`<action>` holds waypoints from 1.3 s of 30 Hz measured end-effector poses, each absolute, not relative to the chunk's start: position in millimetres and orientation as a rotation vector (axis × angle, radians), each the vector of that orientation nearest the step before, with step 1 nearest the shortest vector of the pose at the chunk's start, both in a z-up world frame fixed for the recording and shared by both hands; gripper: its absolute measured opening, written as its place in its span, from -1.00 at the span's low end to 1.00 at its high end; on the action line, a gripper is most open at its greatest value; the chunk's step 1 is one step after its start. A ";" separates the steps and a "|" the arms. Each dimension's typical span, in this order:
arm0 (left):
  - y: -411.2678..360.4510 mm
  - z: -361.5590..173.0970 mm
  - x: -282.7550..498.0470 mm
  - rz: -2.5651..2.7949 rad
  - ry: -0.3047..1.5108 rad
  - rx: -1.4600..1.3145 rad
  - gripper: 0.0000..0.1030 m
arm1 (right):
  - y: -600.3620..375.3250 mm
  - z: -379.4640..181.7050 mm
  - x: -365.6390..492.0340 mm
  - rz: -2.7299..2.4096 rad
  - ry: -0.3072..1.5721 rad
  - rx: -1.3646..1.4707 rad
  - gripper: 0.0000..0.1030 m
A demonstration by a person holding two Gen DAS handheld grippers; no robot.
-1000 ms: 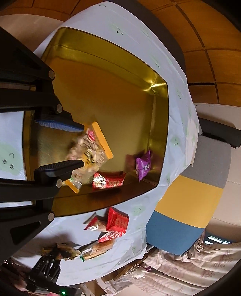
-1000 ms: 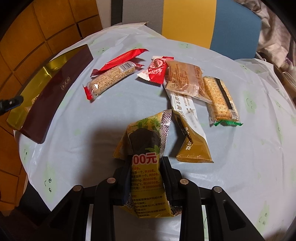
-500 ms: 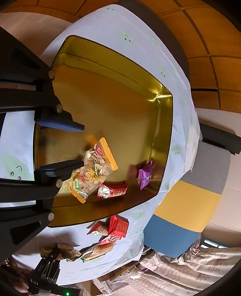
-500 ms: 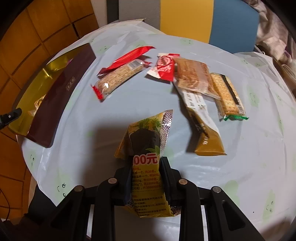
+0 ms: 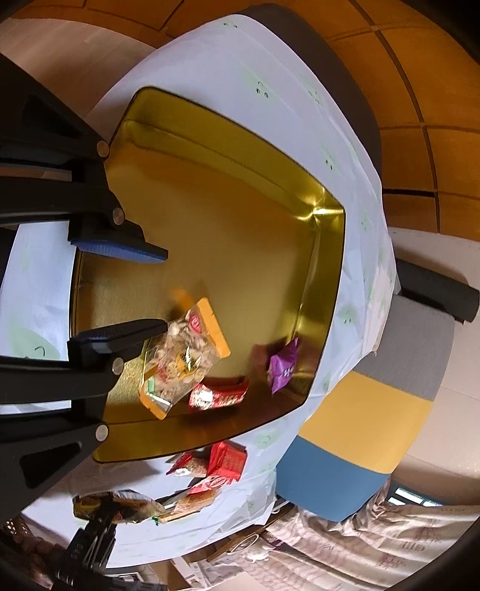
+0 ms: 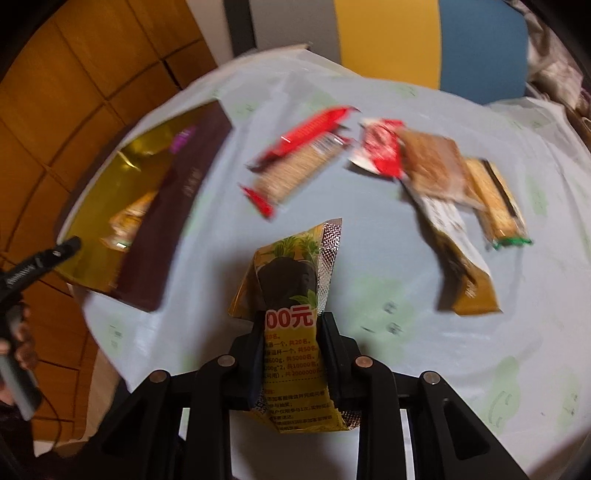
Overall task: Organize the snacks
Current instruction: 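Carry the yellow-green bag with the right tool over the gold tray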
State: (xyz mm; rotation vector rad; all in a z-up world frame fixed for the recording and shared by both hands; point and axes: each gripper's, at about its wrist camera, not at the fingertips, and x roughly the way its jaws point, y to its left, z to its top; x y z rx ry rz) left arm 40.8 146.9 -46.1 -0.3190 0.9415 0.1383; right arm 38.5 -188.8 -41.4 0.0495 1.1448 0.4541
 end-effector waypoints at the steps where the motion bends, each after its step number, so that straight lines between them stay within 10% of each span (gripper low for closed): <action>1: 148.4 -45.6 40.4 0.143 0.938 -0.321 -0.39 | -180.8 -34.6 39.4 0.474 1.128 0.048 -0.47; 32: 184.9 -42.9 30.8 0.250 0.916 -0.345 -0.39 | 34.6 -15.1 47.0 0.816 1.072 -0.119 -0.47; 39: 183.5 -42.8 30.2 0.254 0.914 -0.334 -0.39 | 33.8 -23.6 42.7 0.802 1.057 -0.153 -0.15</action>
